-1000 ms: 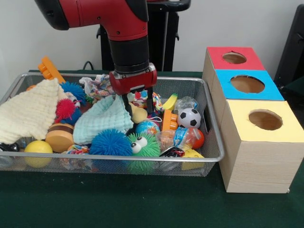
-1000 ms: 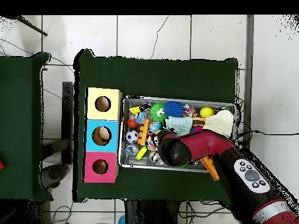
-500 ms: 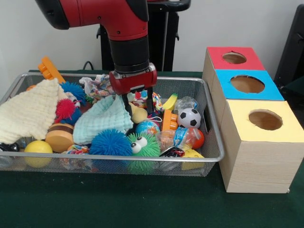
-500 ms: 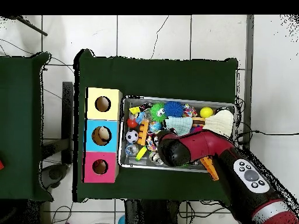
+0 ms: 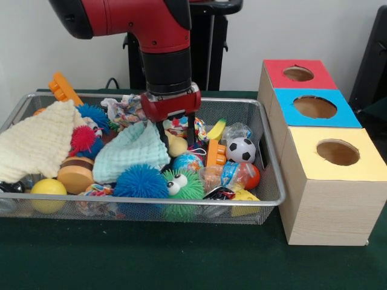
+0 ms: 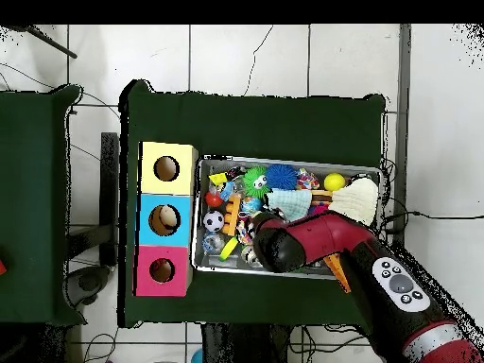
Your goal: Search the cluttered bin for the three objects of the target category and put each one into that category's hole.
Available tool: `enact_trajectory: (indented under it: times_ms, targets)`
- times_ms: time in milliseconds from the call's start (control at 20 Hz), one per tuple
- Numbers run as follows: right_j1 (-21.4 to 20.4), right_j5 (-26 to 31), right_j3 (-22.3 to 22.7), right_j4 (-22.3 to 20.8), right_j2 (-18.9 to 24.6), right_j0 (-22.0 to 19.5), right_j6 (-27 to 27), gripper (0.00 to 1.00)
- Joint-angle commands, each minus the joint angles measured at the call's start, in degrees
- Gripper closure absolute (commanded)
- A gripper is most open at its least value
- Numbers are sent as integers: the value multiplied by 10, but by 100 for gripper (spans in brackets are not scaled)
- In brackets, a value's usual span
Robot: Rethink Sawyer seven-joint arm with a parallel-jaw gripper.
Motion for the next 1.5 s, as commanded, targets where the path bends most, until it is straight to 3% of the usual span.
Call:
enact_trajectory:
  times_ms: [50,1300,1350,1500]
  targets:
    - [25,-37,-37,-53,-25,1,-3,0]
    - [35,-35,-31,-55,-5,-35,-38,0]
    - [35,-36,-32,-55,-6,-34,-36,100]
    - [35,-40,-32,-55,-7,-33,-30,100]
